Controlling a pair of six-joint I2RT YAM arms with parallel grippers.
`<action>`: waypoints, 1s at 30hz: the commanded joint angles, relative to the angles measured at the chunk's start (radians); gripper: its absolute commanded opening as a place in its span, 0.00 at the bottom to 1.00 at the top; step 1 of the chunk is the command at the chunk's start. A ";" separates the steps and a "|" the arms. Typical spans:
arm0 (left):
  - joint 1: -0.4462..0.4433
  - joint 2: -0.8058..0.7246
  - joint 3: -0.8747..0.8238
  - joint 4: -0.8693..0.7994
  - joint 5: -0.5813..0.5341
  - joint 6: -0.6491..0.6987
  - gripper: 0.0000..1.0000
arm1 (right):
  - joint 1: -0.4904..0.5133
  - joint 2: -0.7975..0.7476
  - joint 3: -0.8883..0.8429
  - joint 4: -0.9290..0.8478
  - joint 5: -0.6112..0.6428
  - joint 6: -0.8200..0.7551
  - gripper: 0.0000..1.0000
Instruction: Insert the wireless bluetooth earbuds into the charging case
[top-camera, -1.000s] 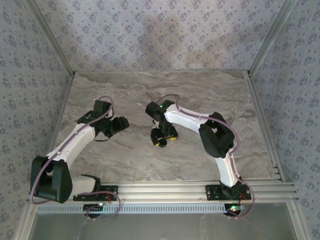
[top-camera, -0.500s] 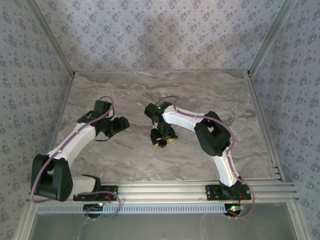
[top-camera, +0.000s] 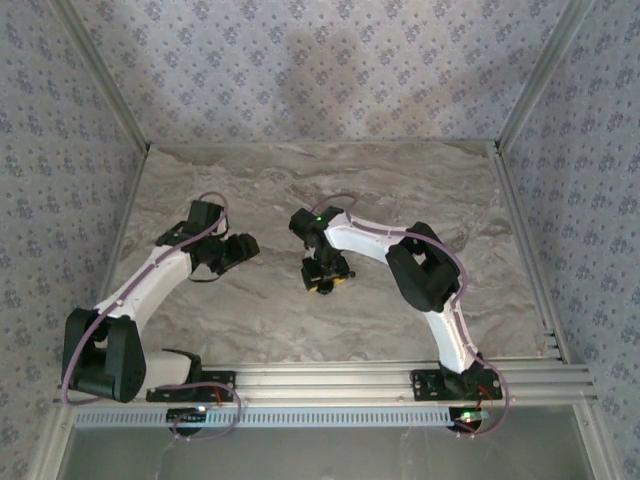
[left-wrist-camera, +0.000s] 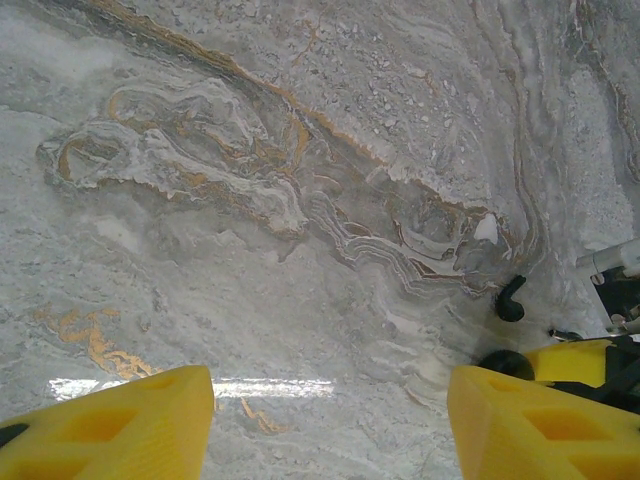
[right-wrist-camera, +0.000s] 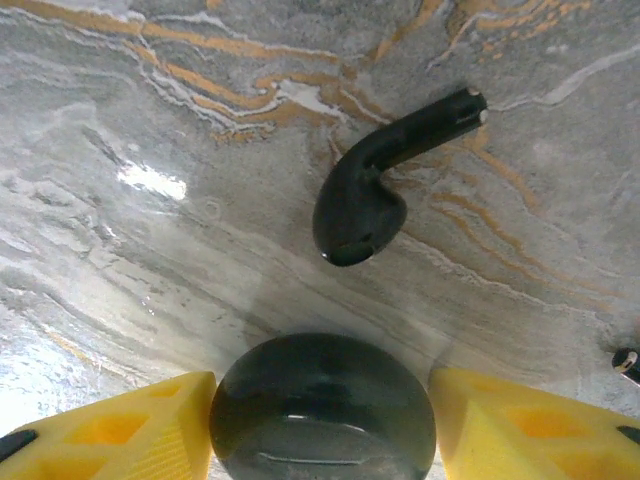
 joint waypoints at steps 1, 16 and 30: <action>0.005 -0.010 0.003 0.004 0.011 0.019 0.62 | -0.005 0.013 -0.043 0.016 0.015 0.025 0.58; -0.019 -0.110 -0.029 0.160 0.043 0.080 0.58 | -0.068 -0.326 -0.358 0.366 -0.019 0.157 0.47; -0.212 -0.321 -0.222 0.720 0.068 0.379 0.56 | -0.168 -0.766 -0.700 0.858 -0.145 0.241 0.47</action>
